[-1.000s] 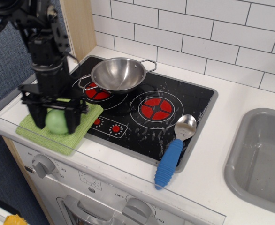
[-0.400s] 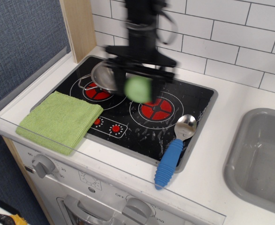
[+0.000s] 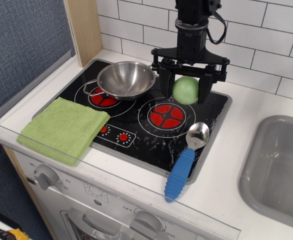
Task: Grabbed a green round object from the bottom left and moved it onto the right burner
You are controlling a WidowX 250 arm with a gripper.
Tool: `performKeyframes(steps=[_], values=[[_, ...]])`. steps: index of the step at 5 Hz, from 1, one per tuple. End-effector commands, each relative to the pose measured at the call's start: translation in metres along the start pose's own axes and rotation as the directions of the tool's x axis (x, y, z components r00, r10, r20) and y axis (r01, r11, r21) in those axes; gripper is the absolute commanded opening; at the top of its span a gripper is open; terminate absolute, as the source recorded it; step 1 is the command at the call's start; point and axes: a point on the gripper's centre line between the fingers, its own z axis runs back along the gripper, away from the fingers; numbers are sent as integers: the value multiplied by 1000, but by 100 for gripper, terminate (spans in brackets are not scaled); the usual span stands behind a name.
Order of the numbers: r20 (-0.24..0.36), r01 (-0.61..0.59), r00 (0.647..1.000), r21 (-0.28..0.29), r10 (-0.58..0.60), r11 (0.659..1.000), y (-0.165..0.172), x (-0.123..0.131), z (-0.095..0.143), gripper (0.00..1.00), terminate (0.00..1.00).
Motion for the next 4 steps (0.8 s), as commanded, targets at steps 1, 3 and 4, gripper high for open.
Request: performKeyframes(steps=[1,3,4], values=[[-16,6,1000,43,-5,999,-1,9,-15,0,0],[-30,57,998,41,-55,998,-4,12,-26,0,0],[-10,76,997,35,-76,997,-3,12,-17,100,0]])
